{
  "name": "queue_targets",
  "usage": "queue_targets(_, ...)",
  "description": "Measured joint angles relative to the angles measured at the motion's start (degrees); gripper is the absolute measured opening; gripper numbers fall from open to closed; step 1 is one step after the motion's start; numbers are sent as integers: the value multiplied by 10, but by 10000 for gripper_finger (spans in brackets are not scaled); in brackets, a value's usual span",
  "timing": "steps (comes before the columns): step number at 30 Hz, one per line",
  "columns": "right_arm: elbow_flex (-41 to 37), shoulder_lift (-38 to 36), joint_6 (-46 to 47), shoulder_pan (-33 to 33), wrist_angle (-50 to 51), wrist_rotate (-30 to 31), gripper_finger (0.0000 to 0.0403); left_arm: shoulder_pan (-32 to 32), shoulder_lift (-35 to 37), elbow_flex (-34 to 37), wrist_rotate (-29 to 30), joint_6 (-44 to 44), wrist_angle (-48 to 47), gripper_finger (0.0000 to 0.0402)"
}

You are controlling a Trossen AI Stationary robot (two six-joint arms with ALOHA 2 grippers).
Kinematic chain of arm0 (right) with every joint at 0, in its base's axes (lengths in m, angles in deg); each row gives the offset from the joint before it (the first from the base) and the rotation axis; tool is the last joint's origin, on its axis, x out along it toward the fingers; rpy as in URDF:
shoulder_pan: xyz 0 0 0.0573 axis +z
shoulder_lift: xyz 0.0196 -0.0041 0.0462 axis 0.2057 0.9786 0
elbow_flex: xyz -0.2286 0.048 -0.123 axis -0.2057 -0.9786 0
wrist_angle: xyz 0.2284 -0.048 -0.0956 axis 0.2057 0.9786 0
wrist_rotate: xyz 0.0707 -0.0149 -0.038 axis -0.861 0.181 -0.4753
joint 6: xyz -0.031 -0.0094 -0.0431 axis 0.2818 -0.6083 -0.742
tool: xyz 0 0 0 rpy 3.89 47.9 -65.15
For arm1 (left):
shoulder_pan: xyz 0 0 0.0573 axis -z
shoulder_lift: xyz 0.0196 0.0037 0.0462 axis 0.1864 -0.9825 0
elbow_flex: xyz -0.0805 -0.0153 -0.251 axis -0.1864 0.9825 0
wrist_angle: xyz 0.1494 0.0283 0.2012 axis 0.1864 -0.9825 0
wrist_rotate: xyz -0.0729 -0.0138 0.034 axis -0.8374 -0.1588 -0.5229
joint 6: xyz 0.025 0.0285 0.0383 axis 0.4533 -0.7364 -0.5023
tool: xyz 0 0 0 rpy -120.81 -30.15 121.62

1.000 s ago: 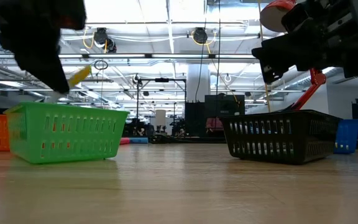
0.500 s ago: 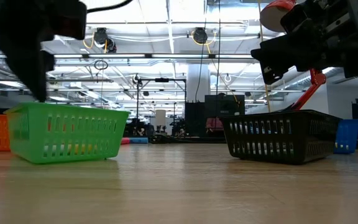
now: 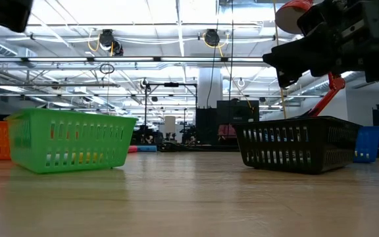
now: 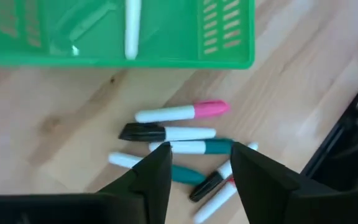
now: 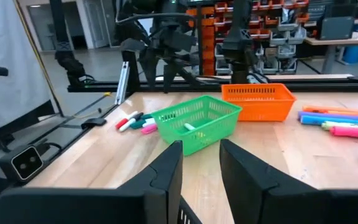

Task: Pick & Place Markers
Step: Put the small red highlighter pen into the green basket

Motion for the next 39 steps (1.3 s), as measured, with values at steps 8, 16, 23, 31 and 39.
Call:
queue_targets(8,0,0,-3,0,0,0,93,38,-95,0,-58,145,16,144)
queue_targets(16,0,0,-12,0,0,-1,93,29,-161,-3,-71,188,32,127)
queue_targets(23,0,0,-4,0,0,-1,93,28,-161,-2,-59,181,28,126)
queue_targets(31,0,0,-5,0,0,-1,93,38,-158,0,-36,-35,55,126)
queue_targets(39,0,0,2,0,0,-1,93,13,-84,2,-62,-93,87,127)
